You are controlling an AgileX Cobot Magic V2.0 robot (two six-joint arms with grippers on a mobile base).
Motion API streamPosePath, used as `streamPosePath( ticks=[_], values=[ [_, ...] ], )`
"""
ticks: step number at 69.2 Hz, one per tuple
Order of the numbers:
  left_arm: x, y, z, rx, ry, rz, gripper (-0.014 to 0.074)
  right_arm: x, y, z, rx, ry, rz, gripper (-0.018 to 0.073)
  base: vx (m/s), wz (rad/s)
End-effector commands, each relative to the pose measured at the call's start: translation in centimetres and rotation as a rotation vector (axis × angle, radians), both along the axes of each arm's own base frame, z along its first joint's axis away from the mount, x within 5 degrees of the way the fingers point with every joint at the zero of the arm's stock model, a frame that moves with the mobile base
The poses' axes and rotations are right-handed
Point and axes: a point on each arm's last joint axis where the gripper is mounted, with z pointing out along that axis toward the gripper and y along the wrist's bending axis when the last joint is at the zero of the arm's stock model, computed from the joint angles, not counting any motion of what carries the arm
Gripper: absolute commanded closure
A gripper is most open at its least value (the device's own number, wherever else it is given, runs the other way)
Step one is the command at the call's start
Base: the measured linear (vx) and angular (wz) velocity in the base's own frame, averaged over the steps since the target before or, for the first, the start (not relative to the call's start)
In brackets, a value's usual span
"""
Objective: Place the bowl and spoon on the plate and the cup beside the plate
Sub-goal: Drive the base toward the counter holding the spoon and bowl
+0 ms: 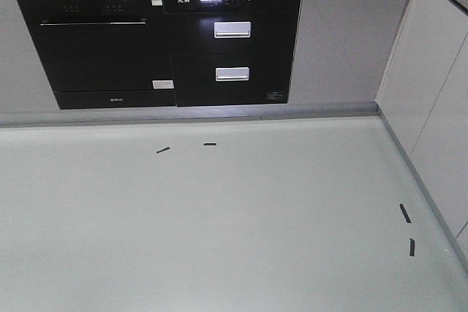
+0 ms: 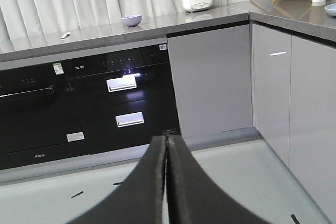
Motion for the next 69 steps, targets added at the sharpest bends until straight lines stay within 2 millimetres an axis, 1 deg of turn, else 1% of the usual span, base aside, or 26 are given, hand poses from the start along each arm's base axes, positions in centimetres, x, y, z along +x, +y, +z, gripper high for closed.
streamPosePath(
  ticks=[1, 69],
  values=[
    [-0.23, -0.03, 1.0, -0.015, -0.093, -0.003, 0.0603, -0.07, 0.01, 0.56, -0.023, -0.075, -0.001, 0.057, 0.0, 0.0],
    [-0.23, -0.03, 1.0, -0.015, -0.093, -0.003, 0.0603, -0.07, 0.01, 0.58, -0.023, -0.076, -0.001, 0.057, 0.0, 0.0]
  ],
)
